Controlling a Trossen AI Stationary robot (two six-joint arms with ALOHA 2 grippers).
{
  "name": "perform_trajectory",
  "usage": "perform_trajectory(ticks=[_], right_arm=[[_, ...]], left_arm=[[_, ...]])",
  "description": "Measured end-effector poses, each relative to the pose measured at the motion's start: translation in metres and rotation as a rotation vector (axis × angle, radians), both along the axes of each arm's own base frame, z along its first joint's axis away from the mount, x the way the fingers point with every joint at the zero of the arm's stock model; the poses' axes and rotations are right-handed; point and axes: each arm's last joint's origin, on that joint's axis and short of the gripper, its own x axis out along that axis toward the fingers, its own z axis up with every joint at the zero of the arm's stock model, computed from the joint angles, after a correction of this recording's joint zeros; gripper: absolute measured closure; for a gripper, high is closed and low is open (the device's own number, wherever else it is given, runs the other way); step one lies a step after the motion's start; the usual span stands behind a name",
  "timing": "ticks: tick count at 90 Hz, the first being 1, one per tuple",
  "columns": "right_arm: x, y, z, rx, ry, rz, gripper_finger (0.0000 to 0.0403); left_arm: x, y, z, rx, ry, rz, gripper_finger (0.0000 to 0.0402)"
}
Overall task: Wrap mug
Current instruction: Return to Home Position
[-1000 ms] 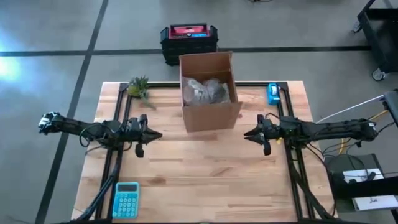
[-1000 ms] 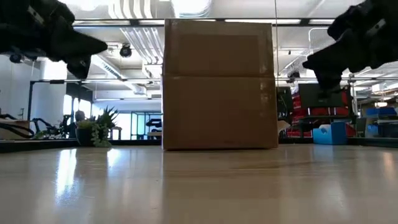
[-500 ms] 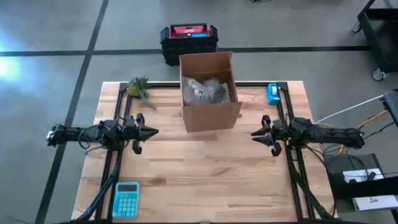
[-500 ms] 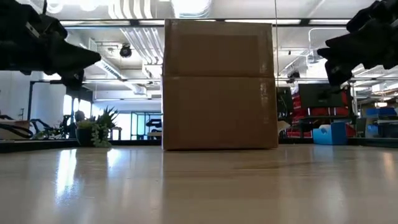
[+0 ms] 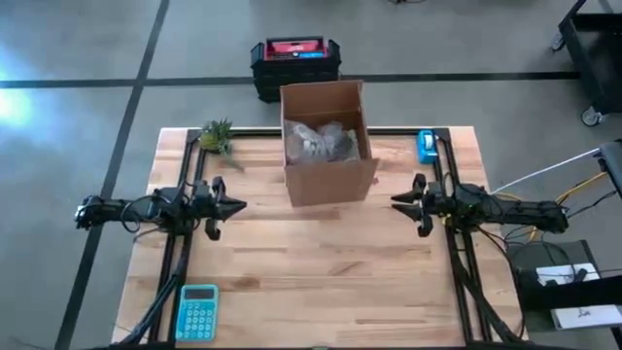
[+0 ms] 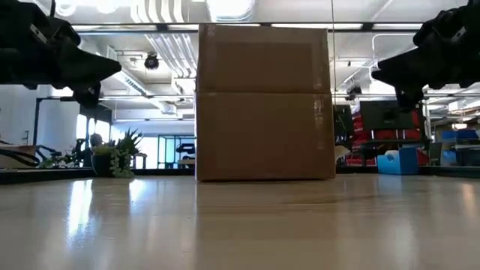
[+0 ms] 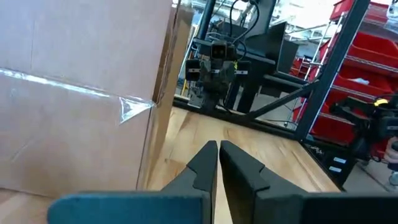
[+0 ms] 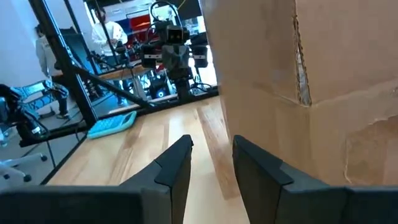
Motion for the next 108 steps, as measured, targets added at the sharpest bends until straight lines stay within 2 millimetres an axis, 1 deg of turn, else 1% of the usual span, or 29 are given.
perform_trajectory(ticks=[11, 43, 78, 95, 108], right_arm=[[0.0002, 0.0000, -0.0003, 0.001, 0.004, 0.000, 0.0294], [0.0002, 0.0000, -0.0006, -0.020, 0.007, 0.002, 0.0282], [0.0003, 0.0000, -0.0007, -0.139, 0.014, 0.000, 0.0270], [0.0003, 0.0000, -0.0008, -0.190, 0.016, -0.001, 0.0277], [0.0003, 0.0001, -0.0006, -0.191, 0.014, -0.001, 0.0288]], left_arm=[[0.0001, 0.0001, -0.0001, 0.022, 0.003, 0.003, 0.0395], [0.0002, -0.0005, -0.0009, 0.008, 0.009, -0.022, 0.0395], [0.0025, -0.0001, -0.0035, 0.002, 0.041, -0.005, 0.0395], [0.0048, -0.0002, -0.0062, 0.003, 0.074, -0.003, 0.0395], [0.0066, -0.0003, -0.0086, 0.004, 0.103, -0.003, 0.0395]])
